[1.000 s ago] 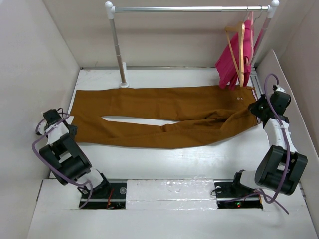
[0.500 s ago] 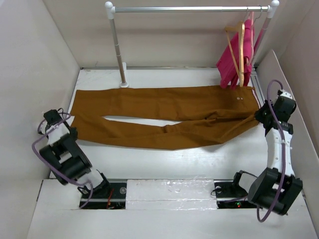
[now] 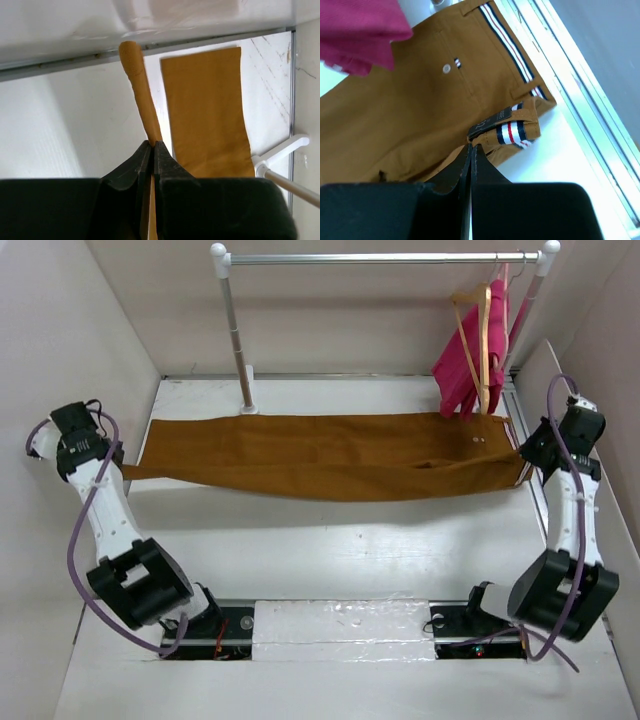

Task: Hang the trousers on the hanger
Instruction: Fold the trousers at the center of the board.

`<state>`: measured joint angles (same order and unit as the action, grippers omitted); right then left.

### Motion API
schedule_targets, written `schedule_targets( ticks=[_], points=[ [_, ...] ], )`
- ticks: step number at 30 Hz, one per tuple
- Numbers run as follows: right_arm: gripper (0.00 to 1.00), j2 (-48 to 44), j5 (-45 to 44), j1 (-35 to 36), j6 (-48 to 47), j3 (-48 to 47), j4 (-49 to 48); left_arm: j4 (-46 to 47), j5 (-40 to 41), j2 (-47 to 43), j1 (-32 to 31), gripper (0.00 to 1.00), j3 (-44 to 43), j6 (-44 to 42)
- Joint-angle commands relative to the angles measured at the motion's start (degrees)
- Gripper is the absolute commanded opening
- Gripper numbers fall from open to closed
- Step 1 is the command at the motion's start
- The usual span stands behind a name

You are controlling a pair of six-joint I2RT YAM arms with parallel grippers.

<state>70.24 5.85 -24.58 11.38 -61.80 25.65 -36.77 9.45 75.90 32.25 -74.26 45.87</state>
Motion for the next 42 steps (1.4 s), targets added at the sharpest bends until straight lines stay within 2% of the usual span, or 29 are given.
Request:
schedule_targets(
  ticks=[1, 7, 11, 13, 15, 17, 19, 20, 21, 22, 23, 24, 25, 27, 30, 32, 34, 35, 36, 38, 39, 41, 42],
  points=[
    [0.00, 5.3, 0.7, -0.6, 2.4, -6.4, -9.9, -0.2, 2.6, 4.7, -0.4, 0.00, -7.3, 1.0],
    [0.00, 23.1, 5.9, -0.6, 4.5, -14.7, -13.9, 7.9, 2.8, 13.0, -4.4, 0.00, -13.6, -0.5],
    [0.00, 32.3, 6.0, -0.1, 4.5, -25.6, -16.1, 12.2, 5.9, 20.3, -8.4, 0.00, -20.1, -2.4],
    [0.00, 37.9, 5.8, -0.1, 3.3, -30.8, -13.4, 11.3, 7.1, 24.7, -11.2, 0.00, -24.6, -4.5],
    [0.00, 40.7, 5.9, -0.1, 3.7, -35.2, -13.8, 7.6, 9.0, 32.6, -12.7, 0.00, -32.8, -5.5],
    [0.00, 43.1, 6.1, -0.1, 5.2, -36.0, -16.1, 4.9, 11.4, 39.1, -14.0, 0.00, -40.2, -5.6],
    [0.02, 44.5, 6.8, -0.1, 6.1, -37.3, -17.6, 5.0, 11.6, 42.0, -14.5, 0.00, -42.6, -5.7],
    [0.13, 45.5, 6.8, 0.5, 5.9, -37.8, -18.2, 5.4, 11.0, 44.3, -14.5, 0.00, -43.7, -5.7],
    [0.49, 45.7, 6.7, 0.5, 5.6, -38.0, -18.6, 6.1, 9.8, 45.3, -14.5, 0.06, -43.4, -6.0],
    [0.68, 45.7, 7.1, 0.5, 4.7, -37.9, -18.7, 7.2, 7.4, 46.0, -13.7, 0.22, -42.7, -7.3],
    [0.80, 45.3, 7.7, 0.5, 4.0, -37.5, -18.9, 6.3, 4.4, 47.5, -13.7, 0.27, -42.7, -7.5],
    [0.87, 44.9, 8.9, 0.5, 3.7, -36.8, -19.5, 5.4, 4.3, 48.1, -13.2, 0.35, -42.9, -7.7],
    [0.89, 44.3, 9.5, 0.5, 3.2, -34.6, -19.8, 4.9, 4.0, 48.5, -13.2, 0.43, -42.8, -8.9],
    [0.94, 40.1, 10.4, 0.5, 2.4, -31.2, -20.7, 2.2, 5.1, 47.6, -13.8, 0.44, -42.5, -10.7],
    [0.96, 32.5, 10.4, 0.5, 1.3, -22.2, -22.9, 5.6, 6.9, 40.6, -14.4, 0.58, -34.7, -12.4],
    [0.95, 28.5, 10.9, 0.5, 1.4, -14.9, -23.8, 7.6, 7.9, 34.1, -14.4, 0.59, -27.2, -11.9],
    [0.88, 22.0, 9.5, 1.4, 3.4, -9.2, -27.6, 9.8, 8.9, 29.7, -14.4, 0.59, -21.2, -11.1],
    [0.79, 19.8, 8.6, 2.0, 3.9, -7.0, -27.7, 11.0, 10.3, 25.7, -14.4, 0.59, -15.3, -10.5],
    [0.44, 18.0, 8.0, 2.0, 4.5, -3.5, -27.6, 11.8, 10.7, 23.7, -14.4, 0.59, -12.2, -10.1],
    [0.17, 13.5, 7.1, 4.4, 6.1, -0.6, -28.4, 16.7, 10.2, 18.8, -14.4, 0.55, -2.1, -8.6],
    [0.00, 12.3, 5.5, 5.4, 6.0, 1.1, -29.2, 18.7, 8.7, 17.5, -13.8, 0.55, 0.4, -8.1],
    [0.00, 10.7, 4.6, 8.6, 4.2, 1.6, -29.5, 24.7, 1.7, 16.6, -11.0, 0.56, 6.1, -7.5],
    [0.00, 10.9, 5.0, 9.2, 3.2, 1.2, -27.4, 25.4, 0.1, 17.6, -10.5, 0.56, 6.2, -7.2]
  ],
)
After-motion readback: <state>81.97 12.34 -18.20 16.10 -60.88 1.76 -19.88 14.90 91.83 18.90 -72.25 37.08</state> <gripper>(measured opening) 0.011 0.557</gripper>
